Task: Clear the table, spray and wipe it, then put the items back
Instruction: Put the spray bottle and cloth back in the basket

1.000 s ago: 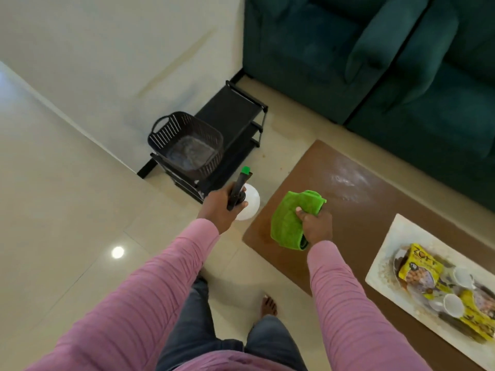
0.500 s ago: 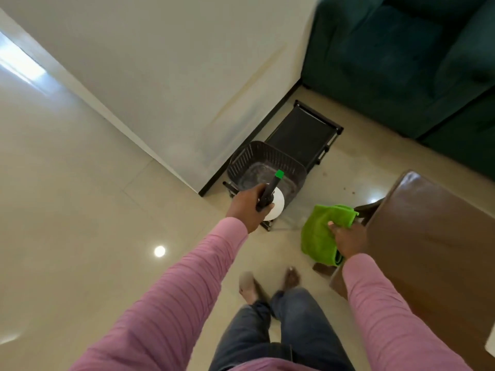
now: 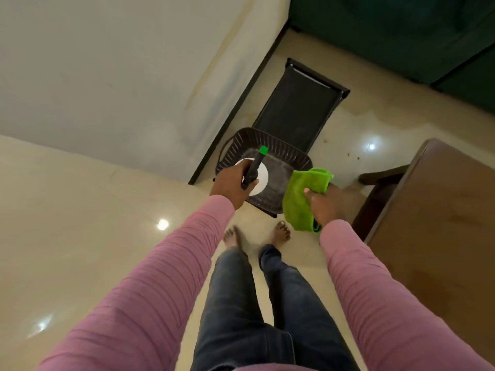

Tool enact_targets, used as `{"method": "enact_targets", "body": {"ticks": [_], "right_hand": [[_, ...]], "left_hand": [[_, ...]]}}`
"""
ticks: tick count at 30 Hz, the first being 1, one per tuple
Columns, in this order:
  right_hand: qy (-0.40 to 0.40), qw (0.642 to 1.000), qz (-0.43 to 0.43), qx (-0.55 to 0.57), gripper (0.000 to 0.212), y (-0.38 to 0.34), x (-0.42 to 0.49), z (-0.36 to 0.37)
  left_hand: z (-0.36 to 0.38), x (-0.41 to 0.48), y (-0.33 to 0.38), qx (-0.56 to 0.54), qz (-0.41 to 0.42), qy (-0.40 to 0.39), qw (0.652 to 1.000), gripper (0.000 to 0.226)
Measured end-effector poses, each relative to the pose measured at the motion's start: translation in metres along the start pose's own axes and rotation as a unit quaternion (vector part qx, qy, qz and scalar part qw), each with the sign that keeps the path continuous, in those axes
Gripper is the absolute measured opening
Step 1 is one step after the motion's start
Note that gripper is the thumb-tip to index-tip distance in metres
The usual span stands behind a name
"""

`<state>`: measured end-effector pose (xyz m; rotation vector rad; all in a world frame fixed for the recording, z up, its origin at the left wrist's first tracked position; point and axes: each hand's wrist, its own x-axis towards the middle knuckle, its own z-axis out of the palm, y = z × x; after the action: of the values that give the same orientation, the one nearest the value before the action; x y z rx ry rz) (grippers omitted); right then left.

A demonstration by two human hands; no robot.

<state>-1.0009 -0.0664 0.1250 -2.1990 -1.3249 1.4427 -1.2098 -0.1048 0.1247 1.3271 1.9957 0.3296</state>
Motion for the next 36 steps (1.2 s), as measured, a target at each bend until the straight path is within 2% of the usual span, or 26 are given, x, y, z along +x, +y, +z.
{"method": "enact_targets", "body": {"ticks": [6, 11, 15, 17, 19, 22, 24, 28, 30, 32, 34, 36], "right_hand": [[0.018, 0.999, 0.037, 0.030, 0.036, 0.003, 0.048, 0.060], [0.084, 0.992, 0.078, -0.060, 0.032, 0.019, 0.092, 0.108], [0.096, 0.986, 0.098, -0.099, 0.021, 0.024, 0.114, 0.140], [0.078, 0.991, 0.095, -0.060, 0.021, 0.023, 0.123, 0.155], [0.034, 0.994, 0.090, 0.046, 0.028, 0.023, 0.135, 0.165], [-0.010, 0.982, 0.110, 0.156, 0.037, 0.028, 0.150, 0.169], [0.012, 0.986, 0.121, 0.115, 0.043, 0.042, 0.161, 0.169], [0.102, 0.980, 0.156, -0.070, 0.055, 0.061, 0.172, 0.179], [0.160, 0.967, 0.123, -0.157, 0.062, 0.057, 0.167, 0.189], [0.207, 0.956, 0.087, -0.188, 0.071, 0.053, 0.159, 0.197], [0.186, 0.962, 0.060, -0.190, 0.068, 0.051, 0.152, 0.200], [0.073, 0.974, 0.040, -0.210, 0.062, 0.058, 0.150, 0.202]], "left_hand": [[0.025, 0.072, -0.039, 0.023, 0.026, -0.055, 0.998, 0.032], [0.055, 0.118, -0.085, 0.028, 0.051, -0.067, 0.996, 0.032], [0.069, 0.134, -0.111, 0.011, 0.055, -0.089, 0.994, 0.031], [0.073, 0.139, -0.118, 0.007, 0.056, -0.097, 0.994, 0.031], [0.075, 0.145, -0.121, 0.005, 0.055, -0.106, 0.993, 0.034], [0.075, 0.152, -0.125, -0.018, 0.041, -0.108, 0.993, 0.035], [0.076, 0.155, -0.128, -0.029, 0.037, -0.107, 0.993, 0.036], [0.078, 0.155, -0.134, -0.032, 0.046, -0.108, 0.993, 0.041], [0.076, 0.154, -0.134, -0.031, 0.046, -0.108, 0.993, 0.044], [0.073, 0.153, -0.133, -0.026, 0.037, -0.109, 0.993, 0.047], [0.070, 0.152, -0.132, -0.016, 0.035, -0.106, 0.994, 0.047], [0.069, 0.151, -0.132, -0.001, 0.037, -0.096, 0.995, 0.045]]}}
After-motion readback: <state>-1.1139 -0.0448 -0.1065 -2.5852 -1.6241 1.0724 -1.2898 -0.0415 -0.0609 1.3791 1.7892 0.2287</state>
